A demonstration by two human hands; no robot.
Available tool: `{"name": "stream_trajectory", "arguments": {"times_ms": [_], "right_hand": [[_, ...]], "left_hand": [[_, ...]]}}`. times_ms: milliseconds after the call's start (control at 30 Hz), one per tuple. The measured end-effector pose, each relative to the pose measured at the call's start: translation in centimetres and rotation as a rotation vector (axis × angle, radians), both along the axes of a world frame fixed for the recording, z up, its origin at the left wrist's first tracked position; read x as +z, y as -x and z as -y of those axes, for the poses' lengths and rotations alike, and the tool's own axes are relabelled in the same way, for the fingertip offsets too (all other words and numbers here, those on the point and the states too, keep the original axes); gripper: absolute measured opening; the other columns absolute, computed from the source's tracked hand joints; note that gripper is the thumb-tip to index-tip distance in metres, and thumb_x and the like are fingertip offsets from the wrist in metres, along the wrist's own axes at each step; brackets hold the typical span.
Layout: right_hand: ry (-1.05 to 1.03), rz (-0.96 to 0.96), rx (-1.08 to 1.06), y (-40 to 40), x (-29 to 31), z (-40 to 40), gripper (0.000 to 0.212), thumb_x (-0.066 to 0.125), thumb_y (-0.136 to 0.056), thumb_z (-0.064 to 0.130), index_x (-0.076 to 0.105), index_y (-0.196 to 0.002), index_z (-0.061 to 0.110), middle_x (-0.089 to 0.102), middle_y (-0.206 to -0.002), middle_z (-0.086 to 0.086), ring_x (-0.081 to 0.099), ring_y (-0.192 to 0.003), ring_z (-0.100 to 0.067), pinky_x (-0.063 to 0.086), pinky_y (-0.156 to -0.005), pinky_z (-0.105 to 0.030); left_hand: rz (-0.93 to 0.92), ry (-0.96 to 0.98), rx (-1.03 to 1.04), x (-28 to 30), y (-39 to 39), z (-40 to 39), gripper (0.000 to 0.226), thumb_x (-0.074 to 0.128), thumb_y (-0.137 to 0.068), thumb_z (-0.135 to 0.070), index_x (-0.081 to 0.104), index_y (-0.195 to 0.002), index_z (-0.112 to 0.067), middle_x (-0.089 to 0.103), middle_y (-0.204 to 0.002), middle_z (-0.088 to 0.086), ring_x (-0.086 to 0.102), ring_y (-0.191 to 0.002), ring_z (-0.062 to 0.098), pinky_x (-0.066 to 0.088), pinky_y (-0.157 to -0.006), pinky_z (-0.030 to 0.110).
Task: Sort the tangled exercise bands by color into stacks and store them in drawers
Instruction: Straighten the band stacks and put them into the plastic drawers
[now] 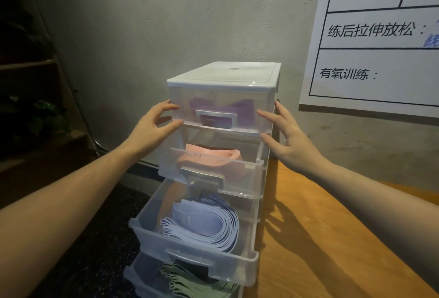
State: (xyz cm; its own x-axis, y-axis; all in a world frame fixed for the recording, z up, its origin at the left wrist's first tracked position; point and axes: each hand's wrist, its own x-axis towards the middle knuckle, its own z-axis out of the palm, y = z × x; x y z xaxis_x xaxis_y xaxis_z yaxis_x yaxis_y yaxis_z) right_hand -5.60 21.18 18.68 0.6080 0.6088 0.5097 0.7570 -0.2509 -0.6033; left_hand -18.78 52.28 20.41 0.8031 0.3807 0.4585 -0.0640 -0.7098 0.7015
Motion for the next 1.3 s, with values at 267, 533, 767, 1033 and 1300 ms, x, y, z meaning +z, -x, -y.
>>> {"name": "stream_trajectory", "arguments": {"times_ms": [267, 533, 767, 1033, 1300], "right_hand": [[0.077, 0.072, 0.085, 3.2, -1.5, 2.0, 0.054, 0.063, -0.087, 0.061, 0.045, -0.138, 0.054, -0.003, -0.165, 0.025, 0.011, -0.144, 0.004, 0.024, -0.112, -0.031], [0.192, 0.357, 0.066, 4.9, -3.6, 1.2, 0.047, 0.062, -0.094, 0.044, 0.045, -0.137, 0.054, 0.003, -0.168, 0.007, 0.017, -0.152, -0.018, 0.025, -0.112, -0.027], [0.111, 0.312, -0.019, 2.7, -4.3, 0.8, 0.049, 0.067, -0.094, 0.015, 0.049, -0.128, 0.045, 0.005, -0.167, 0.006, 0.028, -0.149, -0.029, 0.04, -0.105, -0.036], [0.169, 0.377, -0.057, 0.2, -4.9, 0.7, 0.04, 0.066, -0.094, 0.011, 0.064, -0.128, 0.033, -0.001, -0.169, -0.003, 0.019, -0.153, -0.028, 0.041, -0.112, -0.048], [0.246, 0.285, -0.17, -0.4, -5.9, 0.5, 0.067, 0.066, -0.092, 0.017, 0.041, -0.148, 0.046, -0.006, -0.168, -0.001, 0.017, -0.151, -0.031, 0.028, -0.118, -0.053]], "left_hand": [[0.042, 0.005, -0.05, -5.3, 7.1, 0.3, 0.043, 0.079, -0.082, -0.035, 0.058, -0.112, -0.058, 0.036, -0.154, -0.012, 0.051, -0.13, 0.009, 0.047, -0.103, 0.029], [0.128, 0.295, 0.055, -7.2, 7.5, 2.0, 0.049, 0.074, -0.089, -0.019, 0.054, -0.131, -0.034, 0.06, -0.134, -0.004, 0.063, -0.109, 0.003, 0.056, -0.097, 0.042], [0.039, 0.385, -0.057, -7.5, 4.6, 3.3, 0.073, 0.069, -0.094, -0.018, 0.028, -0.154, -0.032, 0.042, -0.148, -0.012, 0.049, -0.129, 0.008, 0.045, -0.102, 0.023], [-0.069, 0.23, 0.011, -7.4, 0.0, 2.2, 0.084, 0.063, -0.099, -0.02, 0.007, -0.16, -0.034, 0.023, -0.16, 0.001, 0.039, -0.14, 0.018, 0.037, -0.11, 0.034], [0.016, 0.252, -0.012, -7.9, -0.6, 1.2, 0.074, 0.061, -0.099, -0.014, 0.021, -0.157, -0.037, 0.042, -0.15, -0.009, 0.051, -0.133, 0.017, 0.042, -0.112, 0.039]]}}
